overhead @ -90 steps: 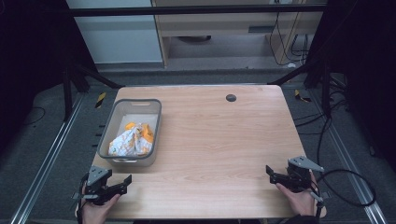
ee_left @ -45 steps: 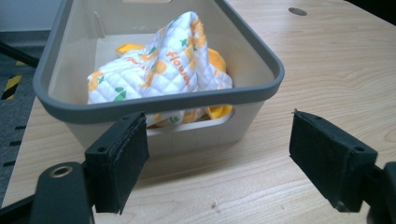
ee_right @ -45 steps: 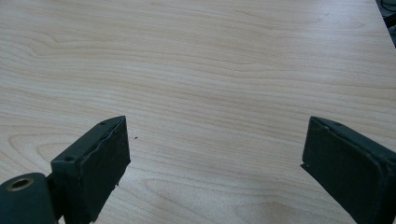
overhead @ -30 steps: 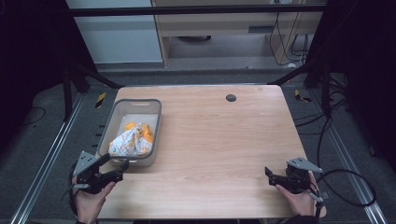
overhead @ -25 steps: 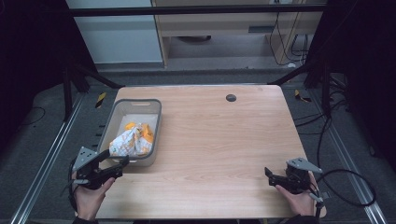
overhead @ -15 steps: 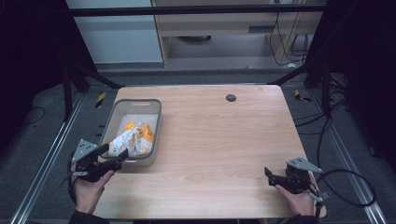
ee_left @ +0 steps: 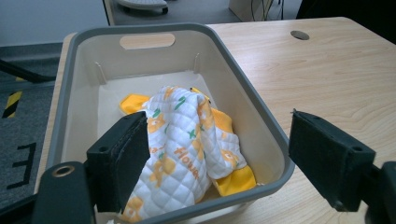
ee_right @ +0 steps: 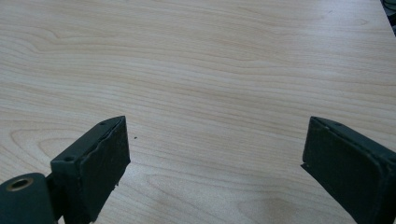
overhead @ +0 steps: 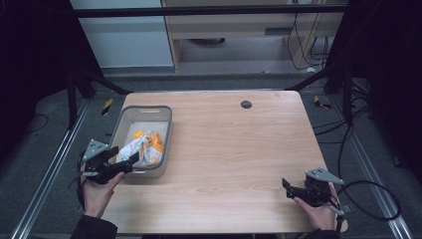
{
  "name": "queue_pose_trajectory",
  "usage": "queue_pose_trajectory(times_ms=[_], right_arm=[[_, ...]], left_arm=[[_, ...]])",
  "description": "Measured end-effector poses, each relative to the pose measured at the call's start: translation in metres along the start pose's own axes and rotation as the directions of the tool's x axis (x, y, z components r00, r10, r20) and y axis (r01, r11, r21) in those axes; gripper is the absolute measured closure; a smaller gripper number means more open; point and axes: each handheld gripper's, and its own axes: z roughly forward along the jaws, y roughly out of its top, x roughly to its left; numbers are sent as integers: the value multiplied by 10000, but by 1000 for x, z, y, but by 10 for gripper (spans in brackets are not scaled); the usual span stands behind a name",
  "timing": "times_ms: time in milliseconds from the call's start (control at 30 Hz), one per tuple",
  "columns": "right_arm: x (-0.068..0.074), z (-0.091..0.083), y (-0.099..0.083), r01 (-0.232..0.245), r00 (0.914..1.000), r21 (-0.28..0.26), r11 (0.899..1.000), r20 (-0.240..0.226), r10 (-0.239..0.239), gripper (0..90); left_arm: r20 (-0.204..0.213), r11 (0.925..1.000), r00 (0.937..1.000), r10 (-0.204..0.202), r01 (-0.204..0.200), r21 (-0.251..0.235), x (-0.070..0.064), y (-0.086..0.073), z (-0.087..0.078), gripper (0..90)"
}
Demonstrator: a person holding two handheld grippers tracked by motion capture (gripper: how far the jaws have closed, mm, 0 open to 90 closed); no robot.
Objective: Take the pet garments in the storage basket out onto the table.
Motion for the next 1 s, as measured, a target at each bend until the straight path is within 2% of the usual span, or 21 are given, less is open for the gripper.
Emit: queue_pose_trajectory(times_ms=[367, 667, 800, 1000], right_arm=[[-1, 0, 0, -8, 10000, -3, 10000, -35, 8, 76], [-2, 0, 0, -69, 10000, 0, 10000, -67, 69, 76], [-2, 0, 0, -38, 10000, -12, 10000, -16, 38, 77], [-3, 0, 0, -35, 10000, -21, 10000, -35, 35, 78]], left_arm=[[-145, 9969, 9993, 344, -333, 715, 0, 13, 19, 200], [-239, 9891, 9977, 640, -602, 1340, -1, 21, 34, 200], [-236, 9874, 9979, 602, -560, 1483, -1, 25, 40, 200], [-304, 9805, 9971, 701, -632, 1863, 0, 29, 49, 204]])
